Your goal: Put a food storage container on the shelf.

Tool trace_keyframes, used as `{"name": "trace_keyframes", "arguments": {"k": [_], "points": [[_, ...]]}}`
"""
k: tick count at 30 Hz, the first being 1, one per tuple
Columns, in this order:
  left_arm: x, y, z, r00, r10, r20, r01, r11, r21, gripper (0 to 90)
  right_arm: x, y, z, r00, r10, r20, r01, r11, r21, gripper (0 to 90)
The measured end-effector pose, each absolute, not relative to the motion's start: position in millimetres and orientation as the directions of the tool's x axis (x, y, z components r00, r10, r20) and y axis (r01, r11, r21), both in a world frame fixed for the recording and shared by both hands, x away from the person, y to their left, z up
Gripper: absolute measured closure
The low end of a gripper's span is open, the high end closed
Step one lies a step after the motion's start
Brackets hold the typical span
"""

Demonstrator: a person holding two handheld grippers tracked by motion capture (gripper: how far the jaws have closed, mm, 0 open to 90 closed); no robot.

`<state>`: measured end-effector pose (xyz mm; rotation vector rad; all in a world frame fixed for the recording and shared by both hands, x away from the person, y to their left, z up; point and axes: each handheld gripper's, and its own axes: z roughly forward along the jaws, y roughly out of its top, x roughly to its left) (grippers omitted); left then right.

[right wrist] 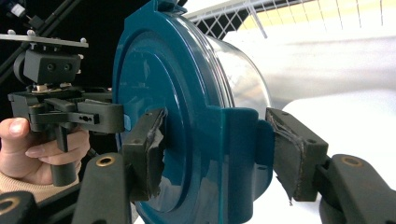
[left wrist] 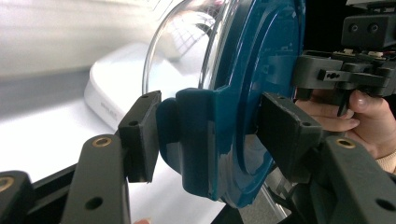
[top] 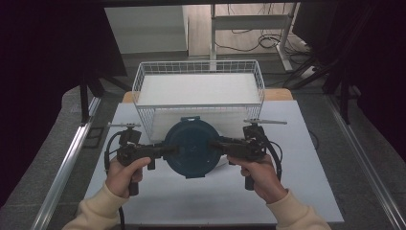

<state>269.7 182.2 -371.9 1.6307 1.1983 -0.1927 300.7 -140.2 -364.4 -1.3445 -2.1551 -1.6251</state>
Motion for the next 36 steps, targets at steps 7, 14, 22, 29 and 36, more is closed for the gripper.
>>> {"name": "trace_keyframes", "arguments": {"k": [7, 14, 22, 29, 36], "points": [[280, 182, -363, 0.484, 0.593, -0.644, 0.771, 0.06, 0.634, 41.8, 310, -140, -353, -0.604, 0.568, 0.559, 0.695, 0.031, 0.719, 40.2], [289, 184, -355, 0.485, 0.582, -0.652, 0.77, 0.069, 0.634, 41.8, 320, -139, -340, -0.617, 0.573, 0.54, 0.682, 0.047, 0.73, 40.3], [295, 185, -346, 0.493, 0.581, -0.647, 0.761, 0.072, 0.645, 41.7, 329, -138, -326, -0.634, 0.57, 0.523, 0.675, 0.077, 0.734, 40.3], [306, 186, -336, 0.502, 0.582, -0.64, 0.755, 0.065, 0.652, 41.8, 338, -137, -317, -0.639, 0.571, 0.515, 0.665, 0.073, 0.743, 40.3], [316, 187, -328, 0.506, 0.581, -0.637, 0.753, 0.062, 0.655, 41.8, 348, -136, -310, -0.639, 0.569, 0.517, 0.667, 0.076, 0.741, 40.3]]}}
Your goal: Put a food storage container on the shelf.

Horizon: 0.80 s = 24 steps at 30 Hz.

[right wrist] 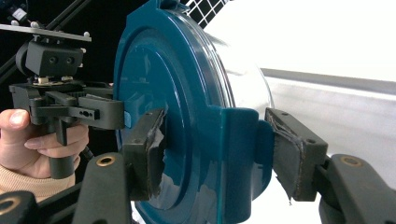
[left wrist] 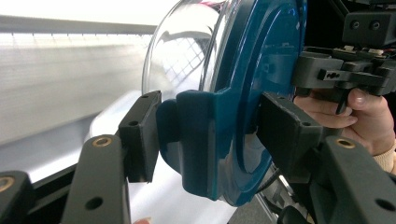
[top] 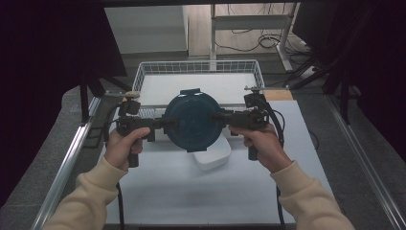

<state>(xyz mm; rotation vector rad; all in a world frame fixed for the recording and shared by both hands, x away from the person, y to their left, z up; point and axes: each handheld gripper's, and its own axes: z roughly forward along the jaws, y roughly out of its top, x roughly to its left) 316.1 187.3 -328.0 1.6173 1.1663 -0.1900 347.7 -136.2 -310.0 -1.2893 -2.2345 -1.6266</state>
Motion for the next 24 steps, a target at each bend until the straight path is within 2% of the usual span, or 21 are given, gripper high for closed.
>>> {"name": "trace_keyframes", "arguments": {"k": [10, 24], "points": [[331, 192, -312, 0.523, 0.576, -0.629, 0.739, 0.061, 0.671, 41.7, 364, -131, -287, -0.654, 0.575, 0.492, 0.649, 0.094, 0.755, 40.2], [358, 195, -297, 0.525, 0.572, -0.631, 0.745, 0.05, 0.665, 41.7, 387, -128, -274, -0.648, 0.578, 0.497, 0.659, 0.099, 0.745, 40.2]]}}
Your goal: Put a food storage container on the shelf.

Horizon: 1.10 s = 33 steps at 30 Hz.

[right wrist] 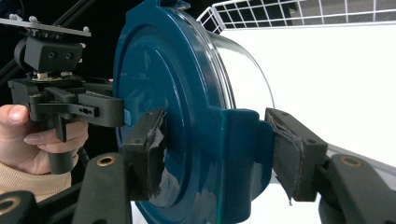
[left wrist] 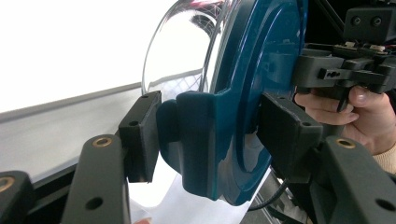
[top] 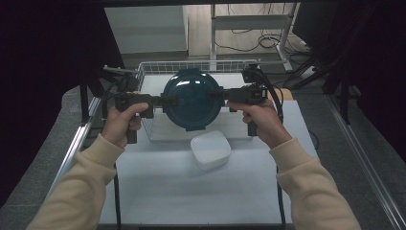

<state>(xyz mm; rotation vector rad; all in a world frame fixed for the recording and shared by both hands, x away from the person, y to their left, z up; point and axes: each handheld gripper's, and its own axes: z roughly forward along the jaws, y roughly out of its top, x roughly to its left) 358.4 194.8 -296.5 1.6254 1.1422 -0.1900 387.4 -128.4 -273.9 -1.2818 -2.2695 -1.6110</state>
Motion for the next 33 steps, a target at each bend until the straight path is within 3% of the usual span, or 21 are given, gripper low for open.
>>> {"name": "trace_keyframes", "arguments": {"k": [33], "points": [[434, 195, -287, 0.48, 0.565, -0.671, 0.788, 0.058, 0.613, 41.9, 456, -129, -267, -0.61, 0.583, 0.537, 0.687, 0.051, 0.725, 40.2]]}}
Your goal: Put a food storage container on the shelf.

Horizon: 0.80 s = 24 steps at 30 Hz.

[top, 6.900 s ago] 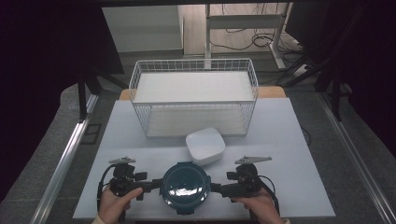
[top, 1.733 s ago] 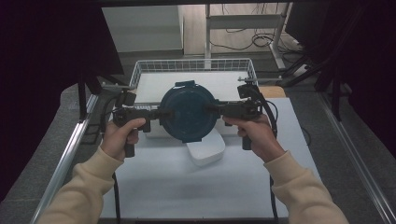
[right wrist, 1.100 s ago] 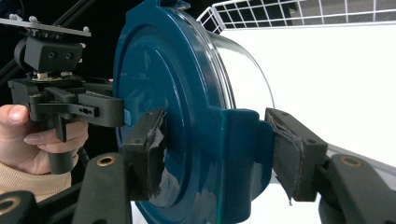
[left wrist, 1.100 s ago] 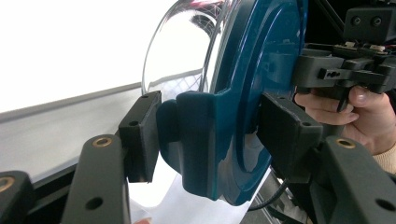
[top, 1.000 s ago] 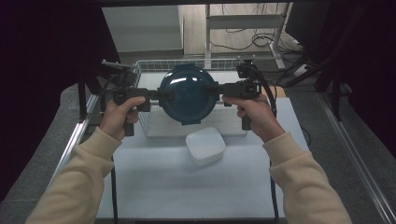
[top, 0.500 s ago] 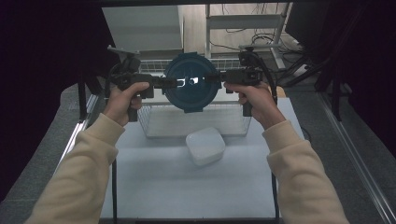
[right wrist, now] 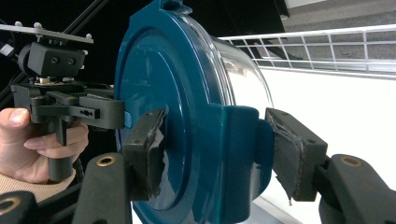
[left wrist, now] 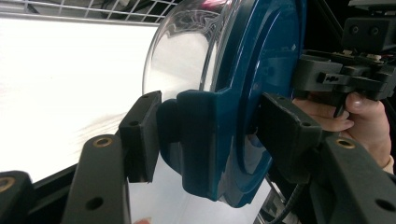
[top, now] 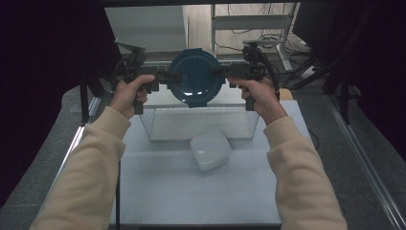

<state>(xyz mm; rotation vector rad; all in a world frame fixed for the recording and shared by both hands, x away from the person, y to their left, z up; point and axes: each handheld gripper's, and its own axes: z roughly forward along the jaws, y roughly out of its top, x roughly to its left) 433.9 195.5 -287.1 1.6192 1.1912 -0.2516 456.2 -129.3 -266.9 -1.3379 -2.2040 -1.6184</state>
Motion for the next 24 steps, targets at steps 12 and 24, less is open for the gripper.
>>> {"name": "trace_keyframes", "arguments": {"k": [12, 24], "points": [[461, 190, -311, 0.426, 0.566, -0.705, 0.829, 0.066, 0.555, 41.8, 481, -135, -296, -0.54, 0.592, 0.598, 0.751, 0.017, 0.66, 40.0], [486, 190, -326, 0.342, 0.522, -0.782, 0.859, 0.163, 0.485, 40.3, 504, -139, -311, -0.452, 0.578, 0.68, 0.807, -0.061, 0.588, 37.7]]}}
